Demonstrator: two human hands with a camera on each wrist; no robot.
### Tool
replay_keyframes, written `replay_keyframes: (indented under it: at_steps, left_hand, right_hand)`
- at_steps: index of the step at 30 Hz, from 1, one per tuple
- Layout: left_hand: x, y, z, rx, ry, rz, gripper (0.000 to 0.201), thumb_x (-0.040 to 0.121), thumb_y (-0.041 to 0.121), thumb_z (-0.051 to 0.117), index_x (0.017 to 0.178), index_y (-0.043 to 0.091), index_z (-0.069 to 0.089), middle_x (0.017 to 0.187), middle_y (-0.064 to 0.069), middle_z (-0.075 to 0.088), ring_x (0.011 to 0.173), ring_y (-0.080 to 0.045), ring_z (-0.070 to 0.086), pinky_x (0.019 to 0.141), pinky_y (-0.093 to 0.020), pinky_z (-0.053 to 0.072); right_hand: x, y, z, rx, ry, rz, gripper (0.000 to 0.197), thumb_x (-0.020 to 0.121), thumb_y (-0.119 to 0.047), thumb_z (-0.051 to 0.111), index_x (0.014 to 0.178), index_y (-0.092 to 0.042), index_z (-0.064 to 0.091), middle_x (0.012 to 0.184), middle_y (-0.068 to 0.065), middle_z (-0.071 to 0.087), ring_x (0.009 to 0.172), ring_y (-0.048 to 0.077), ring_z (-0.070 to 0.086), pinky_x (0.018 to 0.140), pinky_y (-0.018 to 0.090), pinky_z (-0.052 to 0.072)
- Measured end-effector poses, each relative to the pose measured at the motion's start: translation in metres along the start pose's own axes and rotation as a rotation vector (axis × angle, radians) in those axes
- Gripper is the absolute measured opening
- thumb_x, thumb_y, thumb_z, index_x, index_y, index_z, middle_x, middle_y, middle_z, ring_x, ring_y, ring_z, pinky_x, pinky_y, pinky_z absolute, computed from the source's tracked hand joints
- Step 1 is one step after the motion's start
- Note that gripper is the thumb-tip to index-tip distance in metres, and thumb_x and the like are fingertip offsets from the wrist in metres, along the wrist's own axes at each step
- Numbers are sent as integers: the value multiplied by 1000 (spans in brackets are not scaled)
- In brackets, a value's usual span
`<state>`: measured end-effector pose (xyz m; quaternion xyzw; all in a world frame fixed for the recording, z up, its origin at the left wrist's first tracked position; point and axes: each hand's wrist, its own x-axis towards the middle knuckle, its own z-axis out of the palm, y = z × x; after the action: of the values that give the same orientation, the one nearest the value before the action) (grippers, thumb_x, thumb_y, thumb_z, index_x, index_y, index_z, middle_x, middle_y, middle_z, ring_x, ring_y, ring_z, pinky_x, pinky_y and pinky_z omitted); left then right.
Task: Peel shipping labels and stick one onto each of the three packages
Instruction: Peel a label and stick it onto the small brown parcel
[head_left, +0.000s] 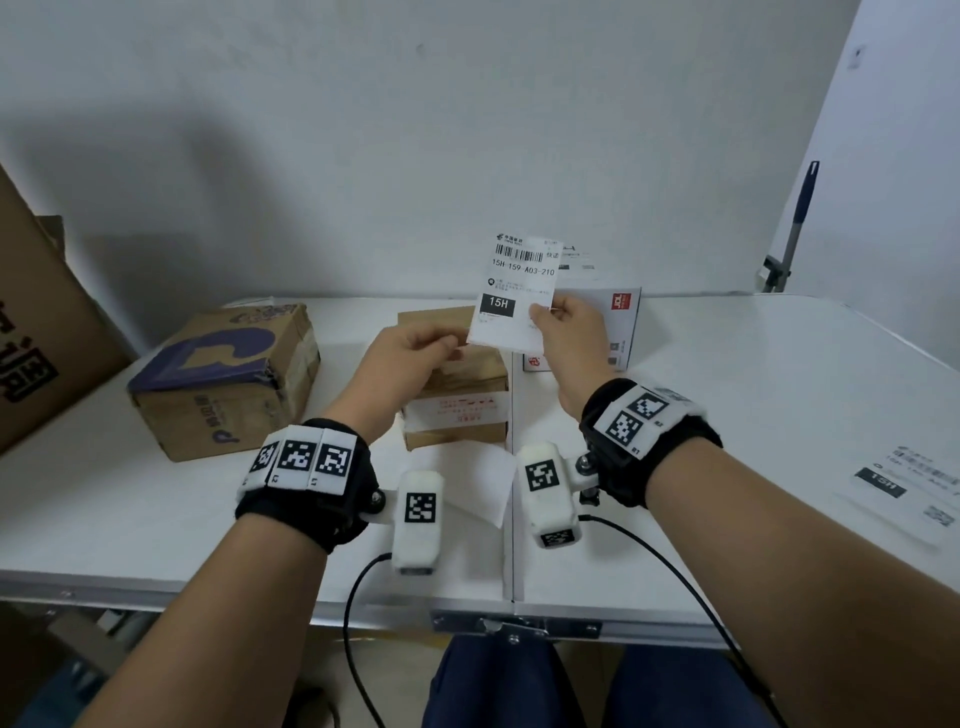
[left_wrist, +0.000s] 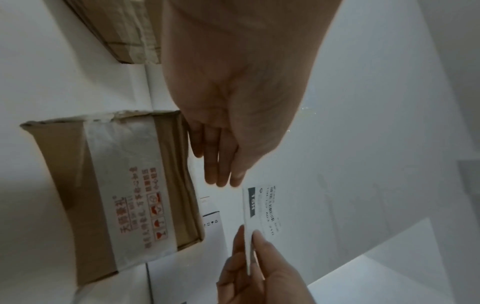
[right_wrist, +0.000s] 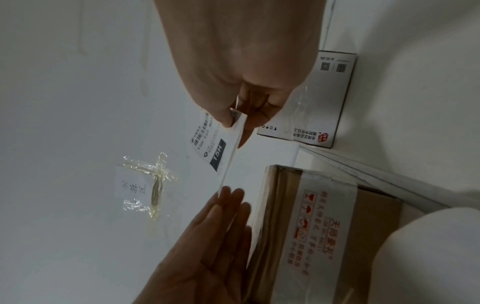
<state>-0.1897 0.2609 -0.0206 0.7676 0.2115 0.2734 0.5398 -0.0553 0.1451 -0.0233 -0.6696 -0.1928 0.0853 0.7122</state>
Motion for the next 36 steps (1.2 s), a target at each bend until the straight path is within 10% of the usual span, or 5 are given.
replay_keyframes:
  at_steps: [6,12,19,36]
  left_hand:
    - [4,7,-4,-303,-24,-191,18,91,23,63,98,9,72,95,-6,75,71,-11,60,84,-28,52]
    - [7,4,-5,-256,-127,-223,14,86,23,69,94,13,74,90,0,76,63,-4,58,56,-13,48]
    - [5,2,-2,-300,-110,-219,15,86,19,69,97,10,73,88,-2,75,61,-6,58,50,-14,45]
    - [8,10,8,-431,-65,-177,13,89,16,65,96,7,70,90,-3,72,59,-4,58,61,-18,53]
  right_hand:
    - [3,0,3,-26,2,-96,14,90,-17,58,102,-14,65,100,2,71,95,20,67,90,40,54]
    - [5,-5,3,-30,14,-120,8,91,-16,58,97,-18,63,99,4,71,95,21,66,91,40,54]
    - [5,-3,3,-32,3,-141,11,90,-17,59,100,-18,64,100,1,71,95,19,67,92,41,53]
    - [11,-4,-8,-114,16,-188,35,90,-18,61,123,-19,50,114,-5,58,98,6,56,85,21,46]
